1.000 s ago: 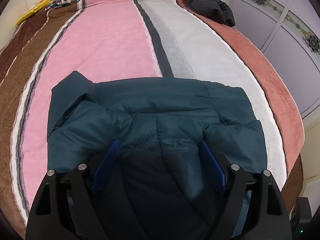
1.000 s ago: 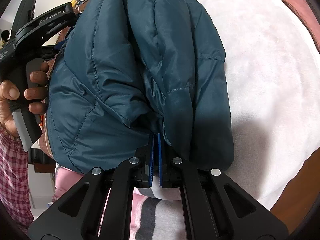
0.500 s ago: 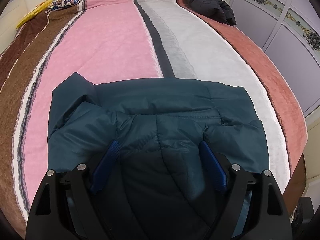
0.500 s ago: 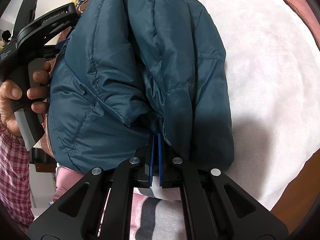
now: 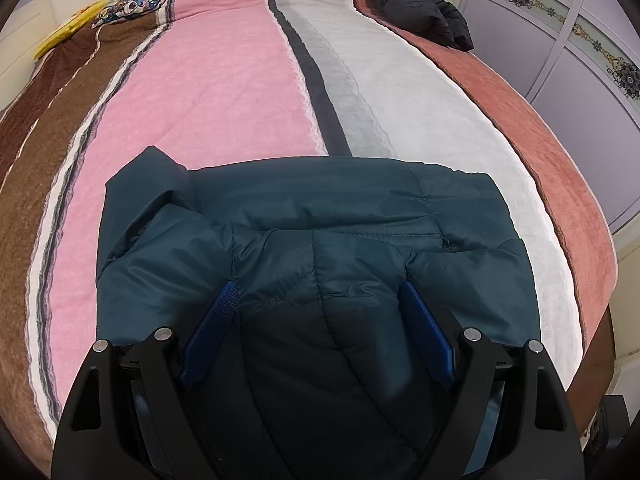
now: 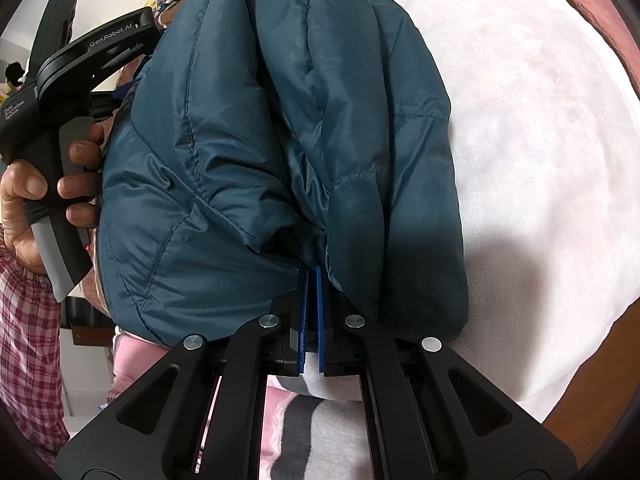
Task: Fold large clothes
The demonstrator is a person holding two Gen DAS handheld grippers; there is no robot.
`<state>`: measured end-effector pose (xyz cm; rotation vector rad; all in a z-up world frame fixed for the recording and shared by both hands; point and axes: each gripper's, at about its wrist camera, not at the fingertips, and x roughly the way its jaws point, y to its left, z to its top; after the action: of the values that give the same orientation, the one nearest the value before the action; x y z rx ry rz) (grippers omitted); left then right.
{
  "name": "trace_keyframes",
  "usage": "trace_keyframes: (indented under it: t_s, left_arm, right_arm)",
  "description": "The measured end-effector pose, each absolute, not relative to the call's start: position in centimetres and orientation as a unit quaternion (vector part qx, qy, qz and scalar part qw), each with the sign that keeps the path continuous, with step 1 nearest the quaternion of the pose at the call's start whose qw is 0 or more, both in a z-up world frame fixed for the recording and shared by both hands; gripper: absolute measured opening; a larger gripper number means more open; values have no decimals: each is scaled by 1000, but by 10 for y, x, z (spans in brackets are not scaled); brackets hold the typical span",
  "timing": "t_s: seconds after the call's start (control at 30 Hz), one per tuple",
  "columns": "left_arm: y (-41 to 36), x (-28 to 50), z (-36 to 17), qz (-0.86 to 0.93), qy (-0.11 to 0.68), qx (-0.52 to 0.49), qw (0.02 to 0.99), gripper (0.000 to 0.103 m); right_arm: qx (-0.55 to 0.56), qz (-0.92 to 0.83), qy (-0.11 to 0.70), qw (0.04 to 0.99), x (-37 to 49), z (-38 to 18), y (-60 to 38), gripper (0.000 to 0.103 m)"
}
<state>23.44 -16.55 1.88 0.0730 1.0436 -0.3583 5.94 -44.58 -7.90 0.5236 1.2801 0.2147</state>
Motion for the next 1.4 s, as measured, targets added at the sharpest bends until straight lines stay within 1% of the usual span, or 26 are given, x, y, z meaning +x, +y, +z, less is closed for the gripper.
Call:
trace_keyframes:
  t_s: [1.13, 1.4]
  left_arm:
    - [-164, 235, 19, -165, 492, 36, 854, 81]
    - [-163, 232, 28, -157, 483, 31, 861, 81]
  right_arm:
    - [253, 103, 585, 764, 57, -79, -448, 1]
    - [261, 101, 585, 761, 59, -81, -448, 1]
